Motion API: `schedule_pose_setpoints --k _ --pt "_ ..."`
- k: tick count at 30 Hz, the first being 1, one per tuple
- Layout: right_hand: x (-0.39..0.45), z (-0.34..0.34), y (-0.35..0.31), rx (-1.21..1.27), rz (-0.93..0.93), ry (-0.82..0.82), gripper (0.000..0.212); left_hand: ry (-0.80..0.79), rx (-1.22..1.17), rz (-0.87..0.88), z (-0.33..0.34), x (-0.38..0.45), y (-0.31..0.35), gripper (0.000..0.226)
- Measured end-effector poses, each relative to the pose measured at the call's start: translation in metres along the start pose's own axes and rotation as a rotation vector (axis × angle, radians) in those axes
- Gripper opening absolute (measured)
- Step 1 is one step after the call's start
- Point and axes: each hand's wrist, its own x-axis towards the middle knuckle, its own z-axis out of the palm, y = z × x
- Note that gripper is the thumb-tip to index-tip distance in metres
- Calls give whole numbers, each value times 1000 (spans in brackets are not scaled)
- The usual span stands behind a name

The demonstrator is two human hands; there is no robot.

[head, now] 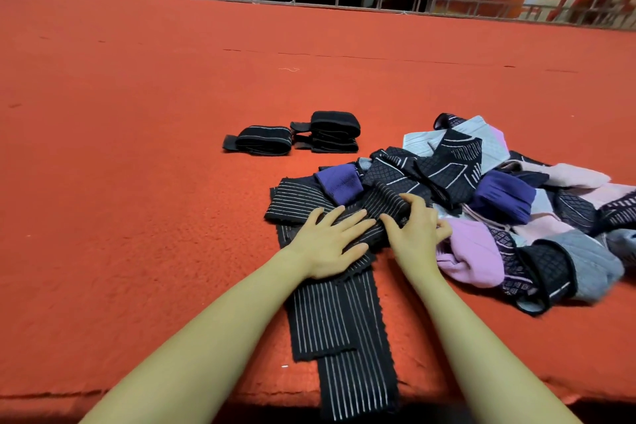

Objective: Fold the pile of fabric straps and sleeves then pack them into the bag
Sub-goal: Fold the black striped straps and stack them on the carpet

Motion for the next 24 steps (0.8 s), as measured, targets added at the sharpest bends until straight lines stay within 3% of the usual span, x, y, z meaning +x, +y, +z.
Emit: schedule_pose_setpoints --k 3,5,7,10,14,18,24 --pt "-2 8 -3 -20 -192 133 11 -23 -44 6 -6 -1 -8 50" --pt "-5 12 -11 24 -289 162 9 31 -23 24 -5 -15 -21 54" --pt "-8 18 -20 47 -398 169 11 196 -16 55 -2 -37 -36 58" --pt "-16 27 -31 36 -582 151 12 333 -48 55 8 -69 -58 40" --pt "-26 34 -42 -23 -738 66 20 345 -113 41 11 -88 -65 38" --pt "-34 34 -39 -110 -973 -148 27 457 -152 -18 17 -94 -63 35" --pt "-43 27 -26 -65 -941 -335 30 539 -160 -59 18 -95 -57 30"
